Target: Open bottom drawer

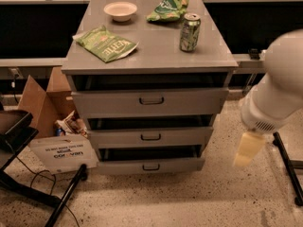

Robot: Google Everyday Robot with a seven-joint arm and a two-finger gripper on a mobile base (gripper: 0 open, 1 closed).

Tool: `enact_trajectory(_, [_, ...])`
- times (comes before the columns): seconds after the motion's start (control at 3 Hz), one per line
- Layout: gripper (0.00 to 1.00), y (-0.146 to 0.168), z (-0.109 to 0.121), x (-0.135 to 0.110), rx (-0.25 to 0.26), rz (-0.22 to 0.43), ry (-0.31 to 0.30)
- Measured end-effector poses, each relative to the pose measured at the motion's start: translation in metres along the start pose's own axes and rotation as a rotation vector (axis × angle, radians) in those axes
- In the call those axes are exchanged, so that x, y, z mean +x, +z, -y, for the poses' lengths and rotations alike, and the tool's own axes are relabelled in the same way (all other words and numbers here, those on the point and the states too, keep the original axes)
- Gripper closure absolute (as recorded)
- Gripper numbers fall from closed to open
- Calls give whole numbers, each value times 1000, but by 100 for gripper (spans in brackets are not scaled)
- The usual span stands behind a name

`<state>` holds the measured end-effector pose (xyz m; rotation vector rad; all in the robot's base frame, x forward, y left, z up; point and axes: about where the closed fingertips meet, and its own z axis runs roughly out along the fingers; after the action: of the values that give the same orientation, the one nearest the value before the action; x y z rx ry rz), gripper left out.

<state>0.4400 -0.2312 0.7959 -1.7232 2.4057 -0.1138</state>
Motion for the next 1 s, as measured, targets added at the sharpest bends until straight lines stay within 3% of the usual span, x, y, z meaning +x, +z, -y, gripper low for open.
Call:
enact_trajectory(0.33, [0,66,-25,10,-63,-16,51])
enact_trajectory(1.0, [0,81,-28,7,-85,-24,59])
